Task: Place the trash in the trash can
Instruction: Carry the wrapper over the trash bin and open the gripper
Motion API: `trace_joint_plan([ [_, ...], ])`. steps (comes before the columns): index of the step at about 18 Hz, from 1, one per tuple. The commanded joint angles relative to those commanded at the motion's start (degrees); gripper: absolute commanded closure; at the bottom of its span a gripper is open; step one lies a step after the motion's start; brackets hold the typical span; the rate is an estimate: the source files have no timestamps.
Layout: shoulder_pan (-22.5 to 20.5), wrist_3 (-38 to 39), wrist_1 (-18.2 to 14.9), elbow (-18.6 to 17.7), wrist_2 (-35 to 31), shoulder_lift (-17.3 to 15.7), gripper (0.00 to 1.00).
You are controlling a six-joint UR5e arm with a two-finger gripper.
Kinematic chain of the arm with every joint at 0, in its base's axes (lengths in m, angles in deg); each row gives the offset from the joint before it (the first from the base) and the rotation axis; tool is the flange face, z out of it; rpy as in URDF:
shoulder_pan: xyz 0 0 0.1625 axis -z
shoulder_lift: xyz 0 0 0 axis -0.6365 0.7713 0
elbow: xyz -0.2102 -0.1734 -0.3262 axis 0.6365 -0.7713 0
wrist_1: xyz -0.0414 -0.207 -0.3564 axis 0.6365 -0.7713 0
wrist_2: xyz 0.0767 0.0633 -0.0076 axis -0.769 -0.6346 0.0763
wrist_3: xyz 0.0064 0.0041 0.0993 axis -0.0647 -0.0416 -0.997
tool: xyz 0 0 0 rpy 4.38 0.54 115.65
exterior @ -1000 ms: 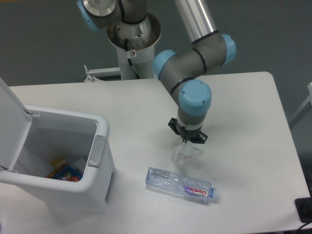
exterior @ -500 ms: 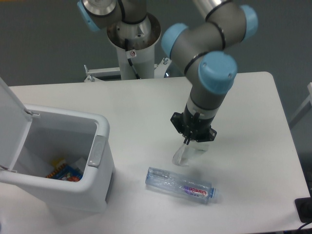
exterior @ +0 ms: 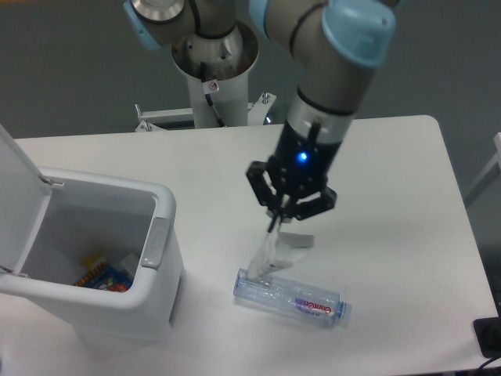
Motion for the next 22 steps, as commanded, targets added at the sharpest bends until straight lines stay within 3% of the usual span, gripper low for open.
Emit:
trace_joint_plan([
  [12,10.7,6.9,0.2,-0.8,-1.1,-3.3,1.0],
  [14,11.9,6.9,0.4,-1.3,-1.1,-3.4,0.95],
  [17,13.4,6.9,0.4,-1.5,-1.1,-3.2,0.57],
  [19,13.6,6.7,0.6,-1.5,-1.1,-2.8,0.1],
  [21,13.6,6.9,1.5,-1.5,-1.1,-2.6,0.0],
  [22,13.6,7.1,1.9,-1.5,-1.0,-2.6,0.0],
])
